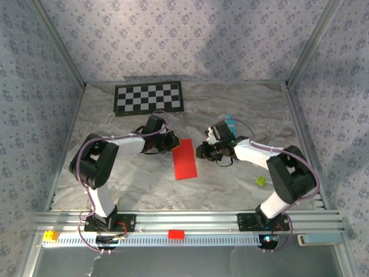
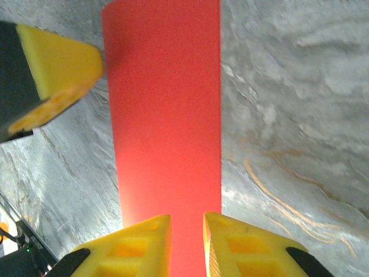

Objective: Fold a paper plane with a square sheet of paper (pick it up from the middle)
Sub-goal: Fold the triangle a second time at the center of the table.

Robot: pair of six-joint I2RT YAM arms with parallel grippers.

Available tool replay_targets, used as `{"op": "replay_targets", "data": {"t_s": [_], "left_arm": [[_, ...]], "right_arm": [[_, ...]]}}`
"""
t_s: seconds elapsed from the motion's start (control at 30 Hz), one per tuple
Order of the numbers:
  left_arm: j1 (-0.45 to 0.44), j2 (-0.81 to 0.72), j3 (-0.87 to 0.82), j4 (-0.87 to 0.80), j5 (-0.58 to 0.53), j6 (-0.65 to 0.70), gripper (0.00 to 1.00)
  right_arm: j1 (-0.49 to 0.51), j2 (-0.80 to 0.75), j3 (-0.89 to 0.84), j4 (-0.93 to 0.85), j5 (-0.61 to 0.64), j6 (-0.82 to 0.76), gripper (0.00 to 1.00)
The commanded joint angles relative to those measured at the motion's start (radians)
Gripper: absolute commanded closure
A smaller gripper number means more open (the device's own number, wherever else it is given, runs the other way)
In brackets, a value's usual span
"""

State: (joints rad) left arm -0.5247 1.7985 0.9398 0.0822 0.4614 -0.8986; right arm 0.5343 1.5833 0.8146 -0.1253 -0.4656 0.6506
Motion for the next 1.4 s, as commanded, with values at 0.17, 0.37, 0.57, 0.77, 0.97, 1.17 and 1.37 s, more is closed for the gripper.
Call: {"op": "replay_targets", "data": {"t_s": [0.17, 0.37, 0.57, 0.77, 0.97, 1.17, 1.37], "left_arm": [[0.008, 0.07, 0.024, 0.033, 0.051, 0.039, 0.92], [0.01, 0.096, -0.051, 0.049, 0.025, 0.051, 0.93], [0.015, 0.095, -0.093, 0.063, 0.023, 0.056, 0.93], [0.016, 0.099, -0.065, 0.048, 0.036, 0.069, 0.93], [0.015, 0.102, -0.042, 0.03, 0.037, 0.078, 0.94], [0.017, 0.102, -0.041, 0.033, 0.04, 0.074, 0.94], [0.016, 0.102, -0.04, 0.037, 0.047, 0.073, 0.94]], "right_arm": [[-0.003, -0.016, -0.051, -0.012, -0.077, 0.068, 0.76], [0.006, -0.002, -0.098, 0.009, -0.117, 0.133, 0.65], [0.019, 0.021, -0.103, 0.0, -0.144, 0.159, 0.57], [0.029, 0.054, -0.083, 0.038, -0.179, 0.177, 0.56], [0.042, 0.079, -0.076, 0.045, -0.181, 0.187, 0.58], [0.044, 0.071, -0.076, 0.059, -0.19, 0.193, 0.65], [0.037, 0.06, -0.086, 0.086, -0.196, 0.203, 0.66]]}}
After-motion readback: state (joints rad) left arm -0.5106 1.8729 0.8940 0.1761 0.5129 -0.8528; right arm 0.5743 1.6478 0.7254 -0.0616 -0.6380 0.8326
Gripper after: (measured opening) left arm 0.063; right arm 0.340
